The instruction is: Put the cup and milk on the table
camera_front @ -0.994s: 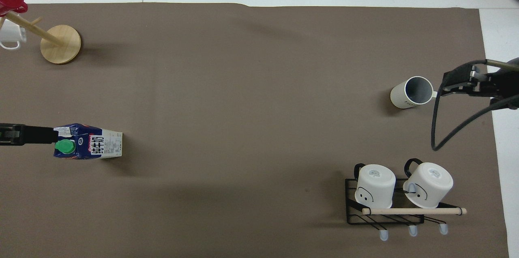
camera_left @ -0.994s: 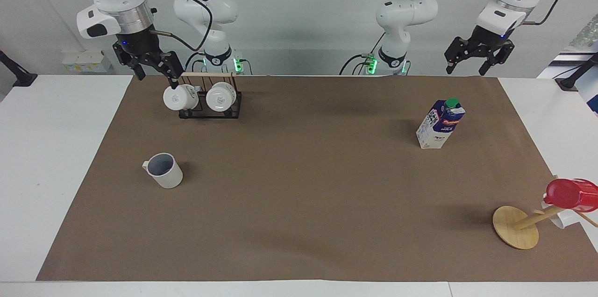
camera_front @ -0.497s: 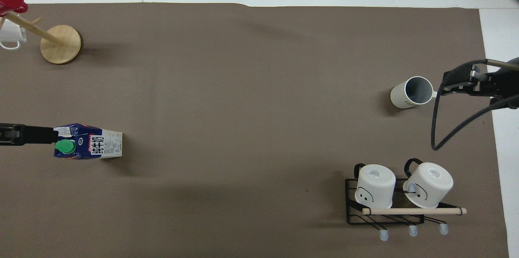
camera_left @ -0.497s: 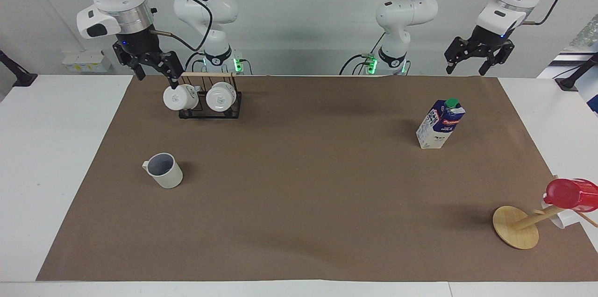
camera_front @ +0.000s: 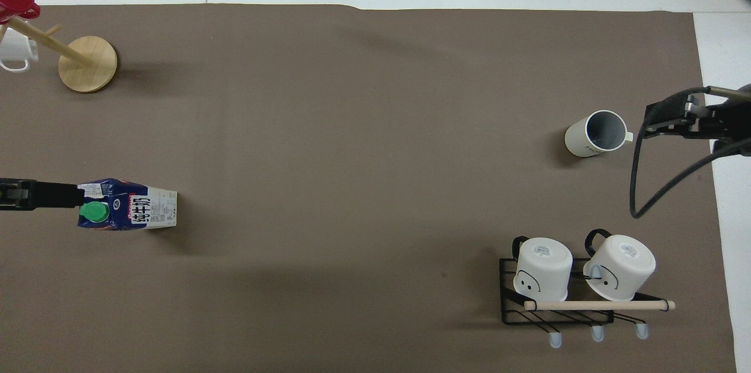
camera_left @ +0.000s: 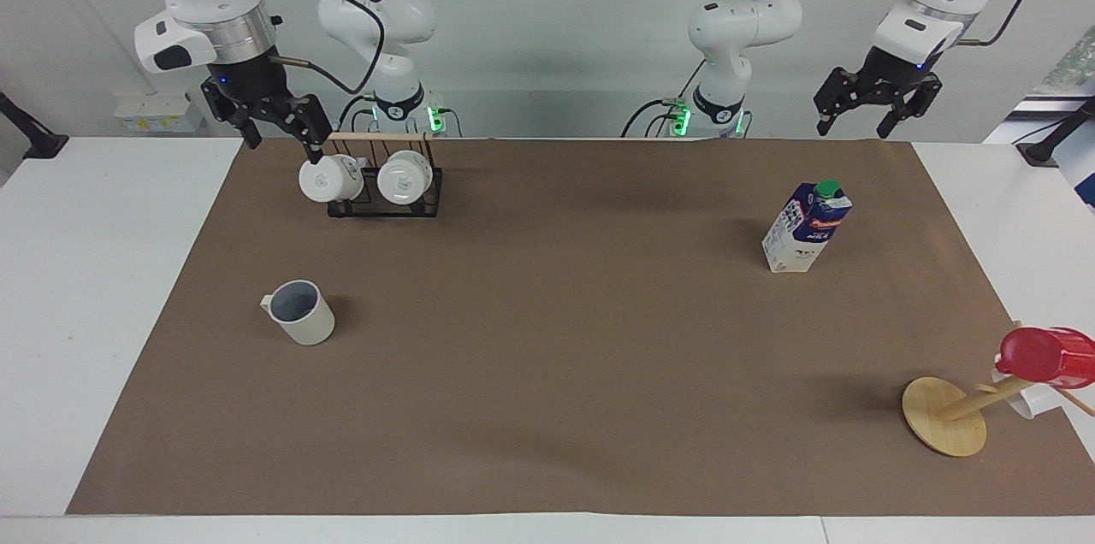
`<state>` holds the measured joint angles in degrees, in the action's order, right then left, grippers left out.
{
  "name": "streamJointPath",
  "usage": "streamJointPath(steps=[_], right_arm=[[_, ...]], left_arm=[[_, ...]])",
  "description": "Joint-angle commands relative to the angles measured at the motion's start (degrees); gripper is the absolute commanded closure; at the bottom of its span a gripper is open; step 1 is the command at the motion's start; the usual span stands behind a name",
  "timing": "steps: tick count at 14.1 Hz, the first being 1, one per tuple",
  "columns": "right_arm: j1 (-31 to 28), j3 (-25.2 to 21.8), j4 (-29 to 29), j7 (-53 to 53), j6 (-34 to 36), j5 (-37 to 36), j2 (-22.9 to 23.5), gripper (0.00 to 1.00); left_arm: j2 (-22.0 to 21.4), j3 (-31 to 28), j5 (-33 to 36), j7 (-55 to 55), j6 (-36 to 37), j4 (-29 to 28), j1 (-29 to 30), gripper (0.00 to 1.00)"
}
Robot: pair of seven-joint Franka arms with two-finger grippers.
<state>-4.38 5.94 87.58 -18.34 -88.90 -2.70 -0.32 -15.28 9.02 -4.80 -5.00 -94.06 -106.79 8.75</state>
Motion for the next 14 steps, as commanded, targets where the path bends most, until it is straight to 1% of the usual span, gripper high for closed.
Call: streamJointPath(steps=[1,4,6,7,8,11,14], right_arm=[[-1.68,0.21,0.84,2.17,-2.32,0.42,0.58,0.0],[-1.86,0.21,1.18,3.66,-6.79,0.68,1.98,0.0],[-1.86,0.21,1.63,4.89,-8.04,0.33,4.26,0.0],[-1.95,0.21,1.89,5.5,-9.87,0.42,5.23,0.0],[-2.12,0.21,3.28,6.38,-12.15,0.42,5.76,0.0],[-2.74,0.21,10.39,9.8,-19.97,0.42,5.85,0.0],[-3.88,0.21,16.02,12.44,-27.62,0.33,7.52,0.0]], left_arm=[[0.16,0.47,-0.13,-0.54,1.07,0.88,1.01,0.0],[0.16,0.47,-0.13,-0.54,1.07,0.88,1.01,0.0],[0.16,0.47,-0.13,-0.54,1.07,0.88,1.01,0.0],[0.16,0.47,-0.13,-0.54,1.07,0.88,1.01,0.0],[0.16,0.47,-0.13,-0.54,1.07,0.88,1.01,0.0],[0.16,0.47,-0.13,-0.54,1.07,0.88,1.01,0.0],[0.16,0.47,-0.13,-0.54,1.07,0.88,1.01,0.0]])
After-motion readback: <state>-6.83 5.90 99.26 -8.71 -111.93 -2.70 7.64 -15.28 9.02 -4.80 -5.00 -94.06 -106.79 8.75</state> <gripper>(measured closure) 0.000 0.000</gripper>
